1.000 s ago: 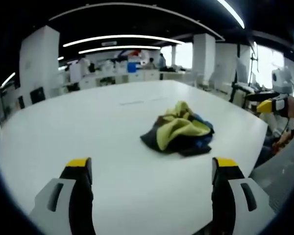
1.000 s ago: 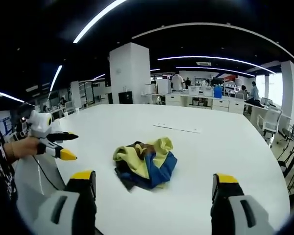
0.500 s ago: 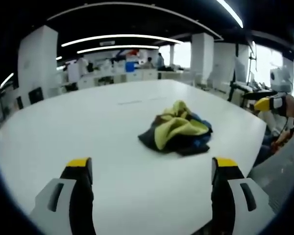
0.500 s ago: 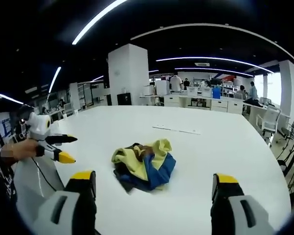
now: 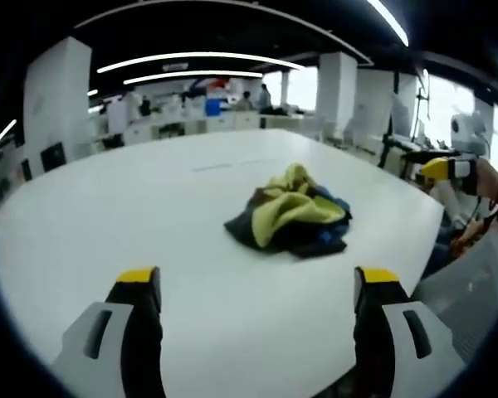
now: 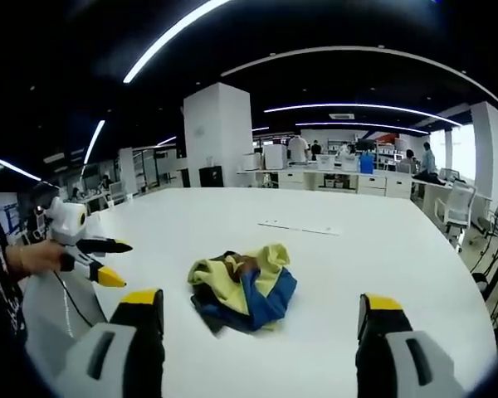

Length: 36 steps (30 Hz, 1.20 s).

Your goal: Fold the garment on the visible template until the final outline fits inside the template.

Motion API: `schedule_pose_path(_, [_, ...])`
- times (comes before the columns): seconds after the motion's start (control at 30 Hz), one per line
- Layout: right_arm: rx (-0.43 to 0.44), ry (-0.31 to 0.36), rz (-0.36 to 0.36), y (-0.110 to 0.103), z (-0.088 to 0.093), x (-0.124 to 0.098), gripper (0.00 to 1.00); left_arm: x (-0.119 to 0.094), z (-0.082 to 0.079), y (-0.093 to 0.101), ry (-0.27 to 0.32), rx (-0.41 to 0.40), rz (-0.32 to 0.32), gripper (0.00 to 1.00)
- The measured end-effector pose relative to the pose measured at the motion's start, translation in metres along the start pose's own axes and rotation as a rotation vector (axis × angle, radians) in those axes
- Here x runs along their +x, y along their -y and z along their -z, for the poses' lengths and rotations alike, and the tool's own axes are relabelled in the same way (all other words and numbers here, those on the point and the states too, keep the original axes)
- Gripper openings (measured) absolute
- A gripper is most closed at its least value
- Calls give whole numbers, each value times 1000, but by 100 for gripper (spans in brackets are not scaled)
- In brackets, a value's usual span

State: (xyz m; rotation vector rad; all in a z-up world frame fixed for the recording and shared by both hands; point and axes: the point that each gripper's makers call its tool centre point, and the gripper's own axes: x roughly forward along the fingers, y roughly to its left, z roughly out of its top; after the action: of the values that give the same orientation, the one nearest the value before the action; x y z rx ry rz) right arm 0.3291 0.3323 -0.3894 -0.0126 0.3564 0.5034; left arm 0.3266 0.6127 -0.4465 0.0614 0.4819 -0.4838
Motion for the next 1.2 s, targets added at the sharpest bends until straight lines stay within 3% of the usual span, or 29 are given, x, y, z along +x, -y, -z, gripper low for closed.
schedule_pose_path(0.17, [15,9,-20,-2,2,4,94,0,4,-2,-17,-9,3,91])
schedule_pose_path(0.4, [31,9,-45,-2,4,12,83,5,-10,-9,-17,63,38,86])
schedule_pose_path(0.53, [39,2,-66,1,6,18,74,10,-24,-12,38,103,80,71])
schedule_pose_path(0.67, [42,-11,-77,4,9,25,69,20,-28,-18,45,136,101,65])
schedule_pose_path(0.8, [44,-18,-96,6,10,34,61,34,-33,-21,51,133,143,60])
schedule_pose_path(1.0, [55,-35,-115,10,14,51,50,57,-36,-32,52,129,156,50])
schedule_pose_path(1.2, [79,-59,-137,10,21,68,40,76,-40,-39,66,86,170,43])
